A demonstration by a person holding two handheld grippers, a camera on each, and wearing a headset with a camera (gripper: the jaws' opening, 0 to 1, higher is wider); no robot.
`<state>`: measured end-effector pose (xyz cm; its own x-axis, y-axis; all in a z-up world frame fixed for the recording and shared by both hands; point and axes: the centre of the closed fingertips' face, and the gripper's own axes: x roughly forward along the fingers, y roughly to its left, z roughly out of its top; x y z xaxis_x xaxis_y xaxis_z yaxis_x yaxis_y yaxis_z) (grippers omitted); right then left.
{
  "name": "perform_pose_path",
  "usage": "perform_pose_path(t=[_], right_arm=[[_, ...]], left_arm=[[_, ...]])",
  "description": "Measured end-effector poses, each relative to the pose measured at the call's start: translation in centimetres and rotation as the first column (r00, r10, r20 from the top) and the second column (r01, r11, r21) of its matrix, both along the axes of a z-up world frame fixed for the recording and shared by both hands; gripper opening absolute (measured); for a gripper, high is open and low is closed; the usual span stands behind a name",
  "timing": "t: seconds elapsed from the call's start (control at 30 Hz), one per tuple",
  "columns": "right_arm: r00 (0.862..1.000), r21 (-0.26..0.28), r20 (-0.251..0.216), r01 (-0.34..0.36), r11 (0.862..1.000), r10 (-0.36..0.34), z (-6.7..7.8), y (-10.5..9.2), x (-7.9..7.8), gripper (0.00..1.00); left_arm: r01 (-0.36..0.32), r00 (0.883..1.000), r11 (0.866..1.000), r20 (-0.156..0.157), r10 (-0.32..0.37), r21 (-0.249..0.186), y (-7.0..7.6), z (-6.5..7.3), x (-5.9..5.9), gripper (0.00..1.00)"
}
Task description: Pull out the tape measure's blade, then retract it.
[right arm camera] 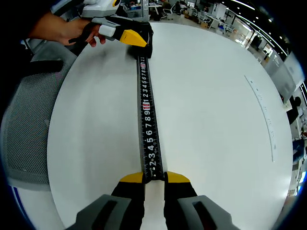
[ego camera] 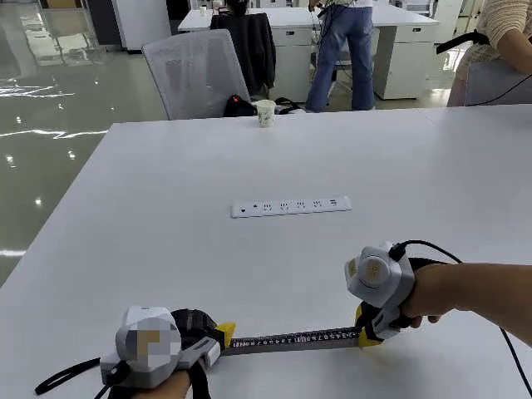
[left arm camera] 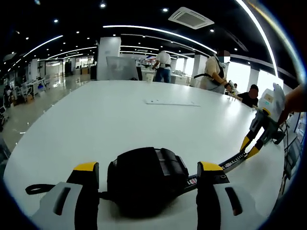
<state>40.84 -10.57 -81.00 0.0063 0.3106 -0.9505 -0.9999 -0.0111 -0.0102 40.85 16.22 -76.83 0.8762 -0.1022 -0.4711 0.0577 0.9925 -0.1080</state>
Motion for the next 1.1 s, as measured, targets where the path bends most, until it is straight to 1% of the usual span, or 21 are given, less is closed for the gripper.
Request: perform_pose_path(t=[0.1,0.2,0.27,0.33,0.37,0.5,0.63,0.73,0.77,0.87,0.9,0.93,1.07,1.1], right_arm=[[1.0,0.025,0.004,-0.031,0.999,0.031,0.0,-0.1,0.0,0.11],[1.0,0.026,0.004,-0.027,0.999,0.027,0.0,0.0,0.0,0.11],[1.0,0.017,0.006,-0.028,0.999,0.028,-0.1,0.0,0.1,0.11],[1.0,0.011,0.007,-0.026,1.0,0.026,-0.1,0.1,0.1,0.11],[1.0,0.009,0.008,-0.029,1.0,0.029,-0.1,0.0,0.1,0.11],[1.0,0.001,0.005,-0.02,1.0,0.02,-0.1,0.0,0.2,0.11],[1.0,-0.012,0.002,-0.029,1.0,0.029,-0.1,0.1,0.3,0.11],[1.0,-0.014,0.001,-0.029,0.999,0.029,-0.1,0.0,0.3,0.11],[1.0,-0.014,0.0,-0.026,1.0,0.026,-0.1,0.0,0.3,0.11],[1.0,-0.02,0.0,-0.027,0.999,0.027,-0.1,0.1,0.3,0.11],[1.0,-0.019,-0.004,-0.024,1.0,0.024,0.0,0.1,0.3,0.11],[1.0,-0.022,-0.007,-0.019,1.0,0.019,0.0,0.2,0.3,0.11],[1.0,-0.037,-0.011,-0.011,0.999,0.01,0.0,0.3,0.3,0.11],[1.0,-0.041,-0.01,-0.013,0.999,0.013,-0.1,0.2,0.2,0.11]], left_arm=[[-0.009,1.0,1.0,0.003,0.009,-0.001,-0.1,0.0,0.1,0.77],[-0.006,1.0,1.0,0.0,0.006,0.016,-0.3,-0.3,0.1,0.73],[-0.012,1.0,1.0,-0.007,0.013,0.023,-0.1,-0.5,0.1,0.69],[-0.04,0.999,0.999,-0.011,0.04,-0.005,0.1,-0.5,0.1,0.66],[-0.042,0.999,0.999,-0.013,0.042,-0.018,0.0,-0.5,0.1,0.66],[-0.051,0.998,0.999,-0.036,0.05,-0.018,0.2,-0.5,0.1,0.66],[-0.041,0.998,0.999,-0.049,0.04,-0.009,0.2,-0.7,0.1,0.65],[-0.03,0.998,1.0,-0.054,0.031,0.006,0.2,-0.7,0.1,0.64],[-0.024,0.998,1.0,-0.054,0.025,0.017,0.2,-0.7,0.1,0.64],[-0.019,0.998,1.0,-0.056,0.02,0.021,0.2,-0.9,0.1,0.63],[-0.015,0.998,1.0,-0.066,0.017,0.025,0.2,-1.0,0.0,0.63],[-0.014,0.998,1.0,-0.066,0.016,0.025,0.1,-0.9,0.1,0.63],[-0.009,0.996,1.0,-0.086,0.011,0.022,0.1,-1.0,0.1,0.63],[-0.009,0.996,1.0,-0.087,0.011,0.022,0.2,-1.1,0.1,0.63]])
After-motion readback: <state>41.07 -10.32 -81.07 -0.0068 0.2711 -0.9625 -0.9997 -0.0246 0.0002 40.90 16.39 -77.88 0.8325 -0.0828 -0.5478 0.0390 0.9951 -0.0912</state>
